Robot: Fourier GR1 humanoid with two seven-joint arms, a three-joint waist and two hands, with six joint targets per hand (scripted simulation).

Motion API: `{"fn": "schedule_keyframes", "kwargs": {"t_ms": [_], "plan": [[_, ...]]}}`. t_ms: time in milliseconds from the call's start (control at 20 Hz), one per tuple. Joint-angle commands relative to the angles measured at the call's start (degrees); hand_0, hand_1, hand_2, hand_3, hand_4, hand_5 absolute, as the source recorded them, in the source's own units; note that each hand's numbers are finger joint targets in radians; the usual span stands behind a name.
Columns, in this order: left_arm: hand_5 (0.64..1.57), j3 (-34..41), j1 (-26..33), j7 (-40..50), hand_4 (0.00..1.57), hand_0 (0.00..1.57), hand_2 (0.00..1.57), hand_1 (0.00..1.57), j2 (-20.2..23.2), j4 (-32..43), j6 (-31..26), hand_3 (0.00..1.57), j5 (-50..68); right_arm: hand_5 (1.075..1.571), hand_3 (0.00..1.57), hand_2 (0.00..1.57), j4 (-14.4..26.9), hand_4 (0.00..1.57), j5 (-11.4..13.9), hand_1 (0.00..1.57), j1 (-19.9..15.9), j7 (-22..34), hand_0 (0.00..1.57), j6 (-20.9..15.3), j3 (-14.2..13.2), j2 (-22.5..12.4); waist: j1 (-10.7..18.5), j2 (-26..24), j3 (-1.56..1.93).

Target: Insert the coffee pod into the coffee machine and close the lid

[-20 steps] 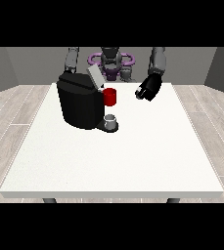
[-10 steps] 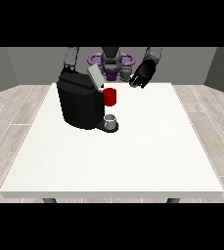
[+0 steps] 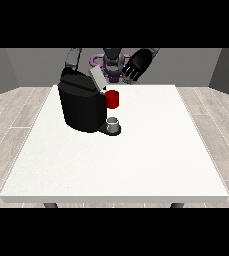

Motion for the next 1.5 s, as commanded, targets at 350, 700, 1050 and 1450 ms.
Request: {"fn": "schedule_keyframes", "kwargs": {"t_ms": [350, 700, 1050, 1450], "plan": [[1.571, 3.8, -9.6, 2.7, 0.48, 1.25, 1.30, 1.25, 5.0, 3.4, -1.6, 1.25, 0.0, 1.571, 0.00, 0.00, -4.5, 0.00, 1.2, 0.00, -4.6, 0.3, 0.00, -1.1, 0.1, -0.4, -5.2, 7.0, 0.00], [1.571, 3.7, -11.7, 1.5, 0.49, 1.22, 1.29, 1.22, 5.1, 4.0, -0.1, 1.24, -0.9, 1.571, 0.00, 0.00, -5.6, 0.00, -1.2, 0.00, -8.2, 3.5, 0.00, 1.2, -3.1, -3.3, -6.4, 9.7, 0.00], [1.571, 3.7, -10.0, 0.2, 0.46, 1.20, 1.26, 1.20, 5.3, 6.1, 0.3, 1.23, -1.6, 1.571, 0.00, 0.00, -6.6, 0.10, -0.5, 0.00, -6.9, 3.3, 0.00, 0.2, -2.7, -2.8, -6.7, 10.3, -0.01], [1.571, 4.4, -12.7, 0.4, 0.44, 1.19, 1.23, 1.19, 5.0, 6.5, -1.6, 1.20, -1.0, 1.571, 0.00, 0.00, -4.0, 0.15, -2.4, 0.00, -10.3, 3.5, 0.00, 2.0, -6.0, -5.8, -5.6, 11.5, 0.01]]}}
